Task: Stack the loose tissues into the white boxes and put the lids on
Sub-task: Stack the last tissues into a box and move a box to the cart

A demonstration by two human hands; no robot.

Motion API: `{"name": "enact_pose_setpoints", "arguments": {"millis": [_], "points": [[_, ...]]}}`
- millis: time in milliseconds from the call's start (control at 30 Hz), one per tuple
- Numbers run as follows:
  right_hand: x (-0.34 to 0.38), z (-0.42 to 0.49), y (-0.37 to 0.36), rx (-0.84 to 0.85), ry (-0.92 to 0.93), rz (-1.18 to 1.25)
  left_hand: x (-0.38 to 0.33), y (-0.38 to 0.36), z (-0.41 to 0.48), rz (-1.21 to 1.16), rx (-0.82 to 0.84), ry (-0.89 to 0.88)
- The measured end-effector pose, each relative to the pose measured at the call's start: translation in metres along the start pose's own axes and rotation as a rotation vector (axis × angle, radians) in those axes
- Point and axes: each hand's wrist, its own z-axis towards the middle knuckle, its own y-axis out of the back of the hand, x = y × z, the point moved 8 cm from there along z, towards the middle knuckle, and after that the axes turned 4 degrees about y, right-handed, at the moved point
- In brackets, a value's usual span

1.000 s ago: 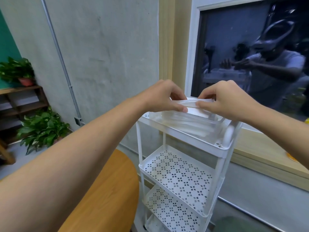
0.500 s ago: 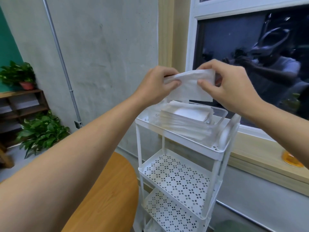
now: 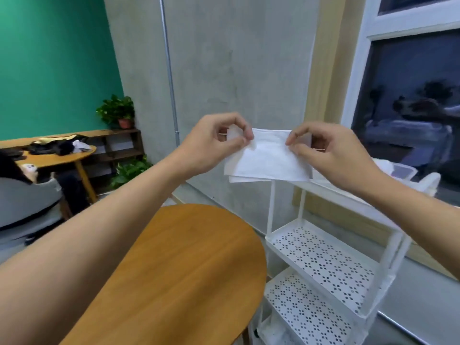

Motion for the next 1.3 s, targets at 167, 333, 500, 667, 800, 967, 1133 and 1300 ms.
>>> {"name": "enact_pose_setpoints", "arguments": {"millis": [167,333,500,667,800,967,1133,1300], "points": [[0.054,-0.002,-0.101,0.104,-0.004,0.217,0.027,0.074,-0.097,0.157,-0.063,0.170],[0.124,-0.013,-0.207,0.230,0.021,0.376,0.050,0.147,-0.208,0.233,-0.112,0.352],[0.196,-0.032,-0.316,0.375,0.048,0.494,0.070,0.213,-0.321,0.286,-0.133,0.509],[0.259,-0.048,-0.414,0.474,0.024,0.553,0.090,0.275,-0.424,0.286,-0.246,0.606],[0.306,-0.060,-0.485,0.564,-0.016,0.612,0.108,0.323,-0.498,0.358,-0.386,0.736],[0.362,-0.087,-0.564,0.718,-0.070,0.659,0.129,0.366,-0.578,0.379,-0.484,0.899],[0.403,-0.095,-0.624,0.765,-0.013,0.629,0.153,0.393,-0.637,0.427,-0.517,1.008],[0.421,-0.099,-0.669,0.781,0.036,0.499,0.189,0.410,-0.680,0.493,-0.526,1.127]]}}
